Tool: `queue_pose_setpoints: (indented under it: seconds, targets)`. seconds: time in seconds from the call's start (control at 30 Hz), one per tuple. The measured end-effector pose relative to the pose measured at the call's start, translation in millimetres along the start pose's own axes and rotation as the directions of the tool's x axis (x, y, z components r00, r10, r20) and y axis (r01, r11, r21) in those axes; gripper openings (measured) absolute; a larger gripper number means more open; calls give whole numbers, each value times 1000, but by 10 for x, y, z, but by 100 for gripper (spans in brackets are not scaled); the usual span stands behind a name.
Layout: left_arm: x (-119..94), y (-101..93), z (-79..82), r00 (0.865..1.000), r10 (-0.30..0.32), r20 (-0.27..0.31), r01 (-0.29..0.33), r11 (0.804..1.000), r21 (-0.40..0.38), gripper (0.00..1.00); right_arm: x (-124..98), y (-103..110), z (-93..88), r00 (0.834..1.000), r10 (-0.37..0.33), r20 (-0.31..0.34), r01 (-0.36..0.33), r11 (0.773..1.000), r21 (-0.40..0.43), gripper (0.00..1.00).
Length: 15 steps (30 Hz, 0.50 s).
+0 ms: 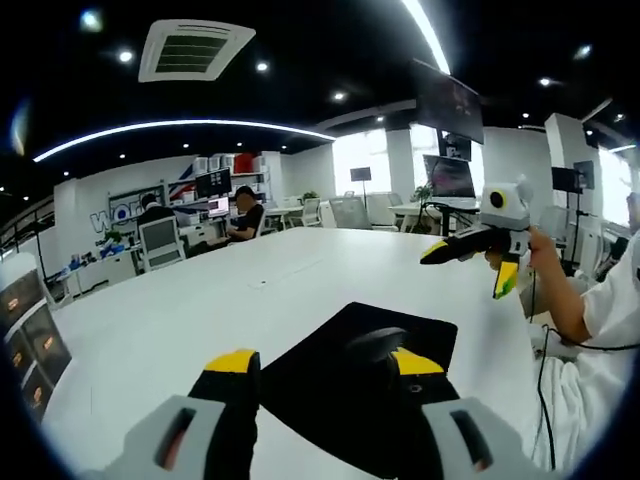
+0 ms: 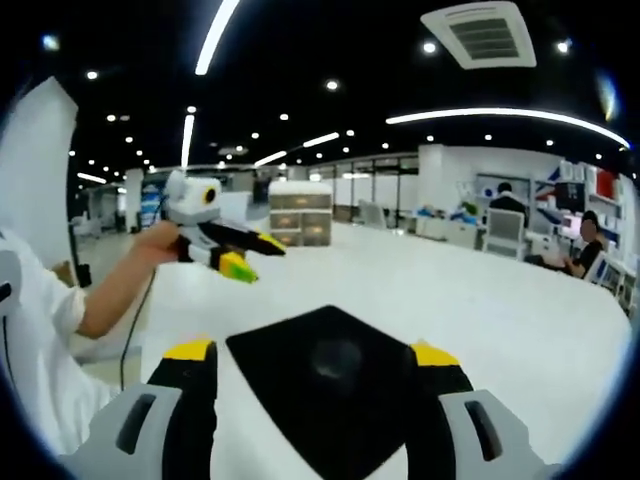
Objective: Arrange the mouse and mouse pad neatly on the desk surface
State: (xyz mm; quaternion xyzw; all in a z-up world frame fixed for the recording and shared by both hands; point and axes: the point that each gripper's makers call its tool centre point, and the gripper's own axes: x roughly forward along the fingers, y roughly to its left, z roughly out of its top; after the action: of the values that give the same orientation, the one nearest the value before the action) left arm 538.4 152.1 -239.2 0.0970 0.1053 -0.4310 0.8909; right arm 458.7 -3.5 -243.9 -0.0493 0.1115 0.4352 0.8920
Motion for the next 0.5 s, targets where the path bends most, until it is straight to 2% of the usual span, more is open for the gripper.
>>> queue_pose_setpoints:
  seconds: [0.2, 0.37, 0.5]
  targets:
    - [126, 73, -112, 1000, 2, -14, -2, 1000, -10, 51, 89, -20, -127, 999, 18, -34, -17, 1000, 14, 74]
    - [185, 120, -101, 1000, 21, 9, -21, 1000, 1, 51, 167, 73, -216, 998, 26, -52, -25, 999, 28, 74]
    - [308, 142, -157, 1000, 19, -21, -18, 999, 29, 52, 216, 122, -278, 997, 37, -68, -35, 999, 30, 75]
